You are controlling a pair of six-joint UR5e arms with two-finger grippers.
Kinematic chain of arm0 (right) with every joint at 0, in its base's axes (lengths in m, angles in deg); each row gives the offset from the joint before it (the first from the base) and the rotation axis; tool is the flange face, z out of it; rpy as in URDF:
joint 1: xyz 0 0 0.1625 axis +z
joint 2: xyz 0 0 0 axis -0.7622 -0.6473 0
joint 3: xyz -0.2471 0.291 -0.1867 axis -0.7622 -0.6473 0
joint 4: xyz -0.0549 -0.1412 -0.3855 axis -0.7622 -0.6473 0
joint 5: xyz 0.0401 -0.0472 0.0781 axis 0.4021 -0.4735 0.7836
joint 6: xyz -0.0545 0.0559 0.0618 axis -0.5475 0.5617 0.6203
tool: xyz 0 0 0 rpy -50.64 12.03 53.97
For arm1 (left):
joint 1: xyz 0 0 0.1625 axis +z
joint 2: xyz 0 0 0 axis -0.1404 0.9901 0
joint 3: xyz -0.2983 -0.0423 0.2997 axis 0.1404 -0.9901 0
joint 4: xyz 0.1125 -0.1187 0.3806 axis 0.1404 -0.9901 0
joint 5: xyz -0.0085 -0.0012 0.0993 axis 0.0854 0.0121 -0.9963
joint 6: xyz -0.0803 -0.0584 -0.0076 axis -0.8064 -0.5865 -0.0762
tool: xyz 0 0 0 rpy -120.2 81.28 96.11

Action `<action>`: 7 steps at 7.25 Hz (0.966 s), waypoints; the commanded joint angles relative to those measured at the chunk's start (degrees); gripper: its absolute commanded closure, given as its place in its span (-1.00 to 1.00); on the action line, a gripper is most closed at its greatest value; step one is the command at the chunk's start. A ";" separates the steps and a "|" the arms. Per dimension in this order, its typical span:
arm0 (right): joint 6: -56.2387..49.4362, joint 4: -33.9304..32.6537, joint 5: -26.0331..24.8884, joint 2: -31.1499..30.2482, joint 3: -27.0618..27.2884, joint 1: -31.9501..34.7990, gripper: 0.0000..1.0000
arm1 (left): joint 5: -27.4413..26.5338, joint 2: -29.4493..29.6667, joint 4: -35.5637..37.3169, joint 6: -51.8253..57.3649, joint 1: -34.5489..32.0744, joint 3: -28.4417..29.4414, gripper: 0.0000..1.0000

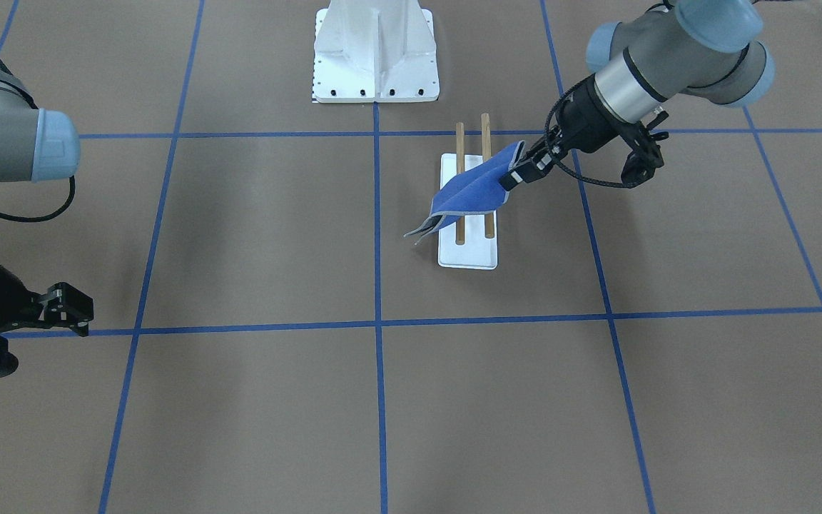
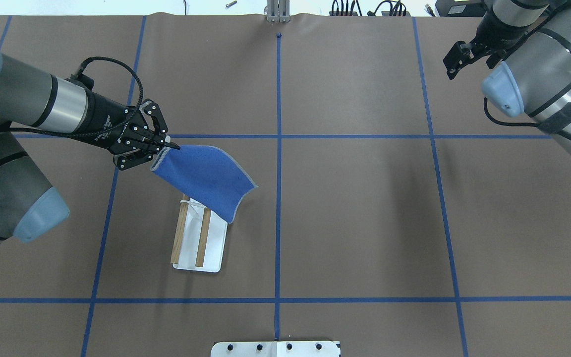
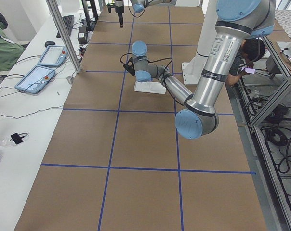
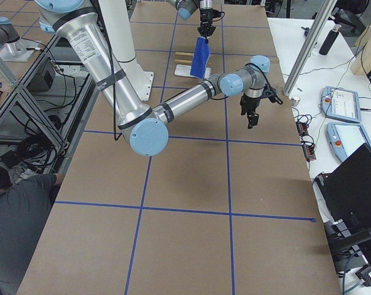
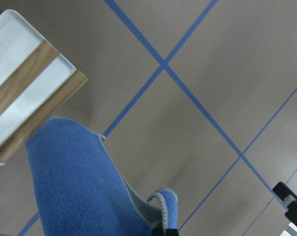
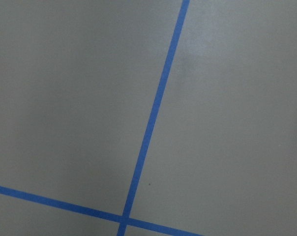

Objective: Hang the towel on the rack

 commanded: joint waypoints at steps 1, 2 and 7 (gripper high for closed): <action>-4.26 -0.11 4.74 -1.17 -2.75 4.92 -1.00 | -0.26 -0.75 0.09 -0.25 -1.97 2.31 1.00; -10.12 -0.20 4.94 -2.84 -4.16 8.08 -1.00 | -0.26 -1.88 -0.17 0.44 -1.97 2.93 1.00; -27.90 -0.11 4.15 -10.92 -6.02 17.50 -1.00 | -2.46 -2.60 -0.44 11.83 -3.98 6.17 -0.94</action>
